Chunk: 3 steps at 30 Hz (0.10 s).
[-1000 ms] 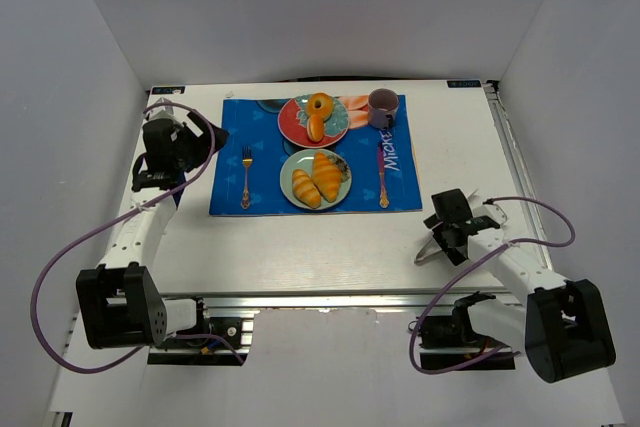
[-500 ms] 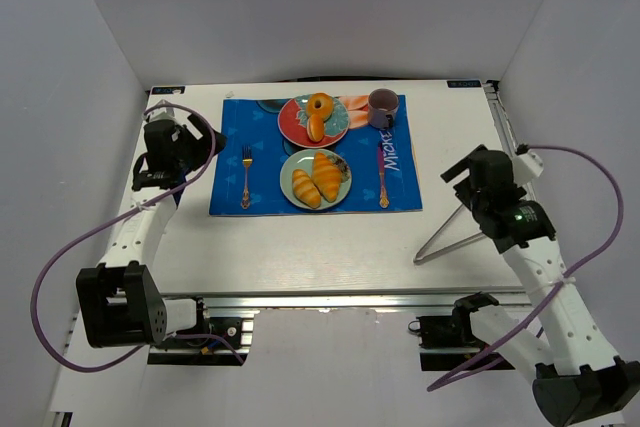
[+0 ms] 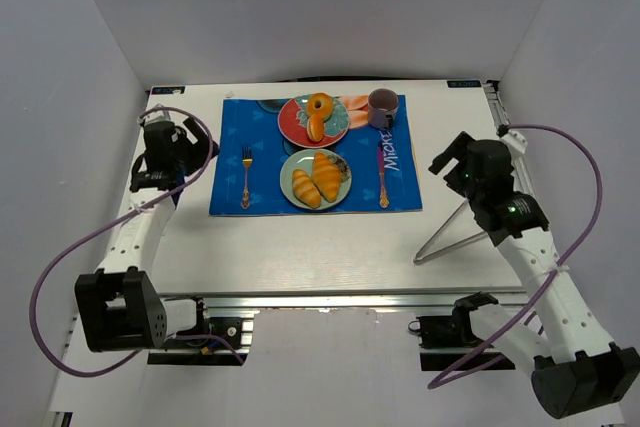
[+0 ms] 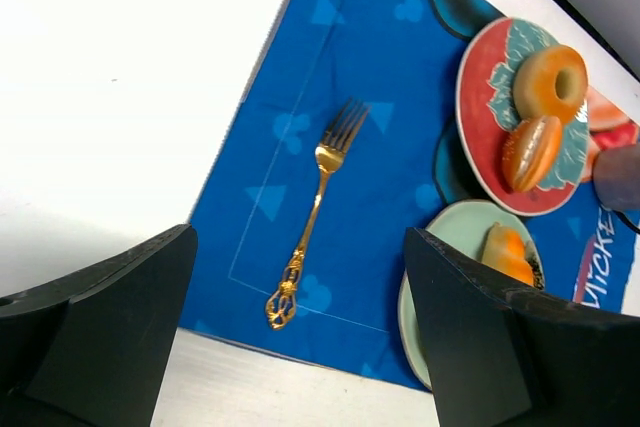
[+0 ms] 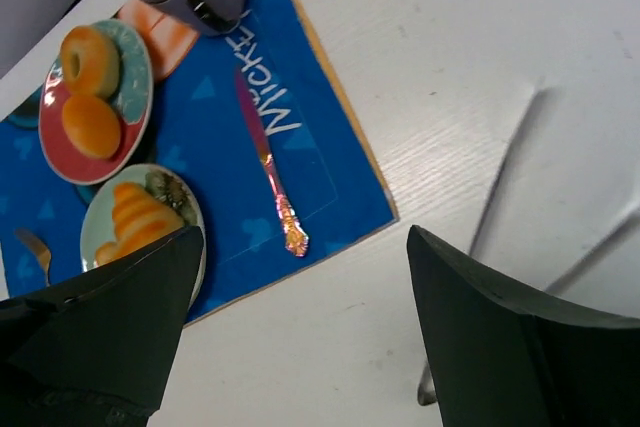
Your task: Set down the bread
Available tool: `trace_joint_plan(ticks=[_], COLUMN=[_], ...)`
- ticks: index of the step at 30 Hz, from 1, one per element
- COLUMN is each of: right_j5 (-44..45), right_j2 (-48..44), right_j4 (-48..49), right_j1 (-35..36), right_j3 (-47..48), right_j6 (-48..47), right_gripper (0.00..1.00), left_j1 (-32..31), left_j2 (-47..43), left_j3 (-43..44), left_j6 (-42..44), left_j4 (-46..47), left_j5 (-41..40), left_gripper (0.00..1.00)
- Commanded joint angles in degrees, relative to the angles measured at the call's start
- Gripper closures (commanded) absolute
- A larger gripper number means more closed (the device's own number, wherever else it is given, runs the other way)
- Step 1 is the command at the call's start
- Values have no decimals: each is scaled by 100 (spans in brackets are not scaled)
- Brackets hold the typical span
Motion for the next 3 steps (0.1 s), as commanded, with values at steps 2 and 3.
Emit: trace_joint_plan(ticks=[2, 3], right_j5=[-968, -1153], right_j2=[870, 1272], right_j4=[927, 875], right_j1=[-23, -14], right_j3=[321, 461], right_j6=[-432, -676], right_gripper=[11, 11], left_j1=[-2, -2], left_j2=[-532, -576], left_j3=[89, 46], left_j6=[108, 108], left_j4=[-341, -367], left_j5=[-731, -803], left_gripper=[4, 4])
